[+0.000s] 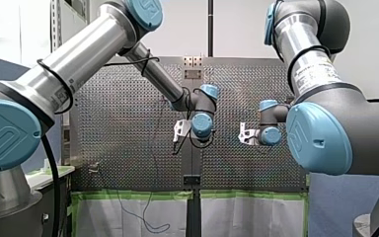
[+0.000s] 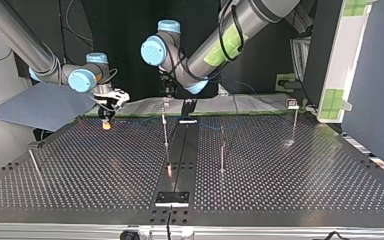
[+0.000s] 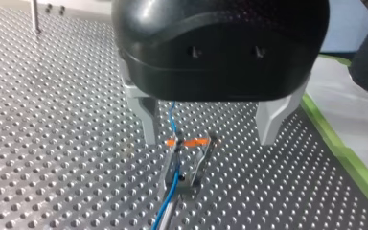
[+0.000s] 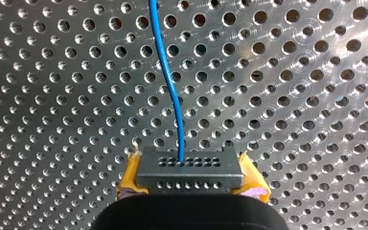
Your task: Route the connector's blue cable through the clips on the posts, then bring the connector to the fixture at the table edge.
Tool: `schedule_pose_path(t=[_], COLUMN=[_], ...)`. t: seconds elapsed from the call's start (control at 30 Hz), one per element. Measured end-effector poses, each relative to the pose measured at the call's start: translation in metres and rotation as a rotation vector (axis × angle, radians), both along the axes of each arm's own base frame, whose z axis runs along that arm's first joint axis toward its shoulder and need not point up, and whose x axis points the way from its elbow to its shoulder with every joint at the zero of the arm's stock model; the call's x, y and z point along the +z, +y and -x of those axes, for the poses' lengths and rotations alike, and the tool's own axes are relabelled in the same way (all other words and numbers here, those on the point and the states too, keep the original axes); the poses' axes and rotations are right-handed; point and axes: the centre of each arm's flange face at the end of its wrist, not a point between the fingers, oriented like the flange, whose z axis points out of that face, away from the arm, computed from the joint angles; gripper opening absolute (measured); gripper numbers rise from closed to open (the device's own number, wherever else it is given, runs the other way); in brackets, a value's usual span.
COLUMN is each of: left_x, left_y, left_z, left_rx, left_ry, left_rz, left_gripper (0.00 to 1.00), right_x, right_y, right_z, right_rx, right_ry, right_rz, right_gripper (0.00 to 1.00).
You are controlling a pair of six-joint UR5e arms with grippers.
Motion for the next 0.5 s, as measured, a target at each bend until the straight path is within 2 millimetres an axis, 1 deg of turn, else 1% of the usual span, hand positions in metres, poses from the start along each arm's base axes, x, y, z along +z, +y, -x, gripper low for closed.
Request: schedule_pose_path(t=[0.23, 0.5], left_x=[-0.004, -0.004], left_y=[-0.003, -0.005], left_z=[0.013, 0.015], left_rx=[-0.012, -0.013], left_ry=[-0.003, -0.005], left_rz=[0.010, 0.025], left_gripper=[1.00, 1.00], right_x=[0.000, 0.000], right_y=[0.000, 0.001], right_z=[-0.001, -0.001], right_rx=[0.009, 0.011], right_ry=[-0.001, -0.001], right_rz=[-0.001, -0.003], right_gripper=[0.00, 0.00])
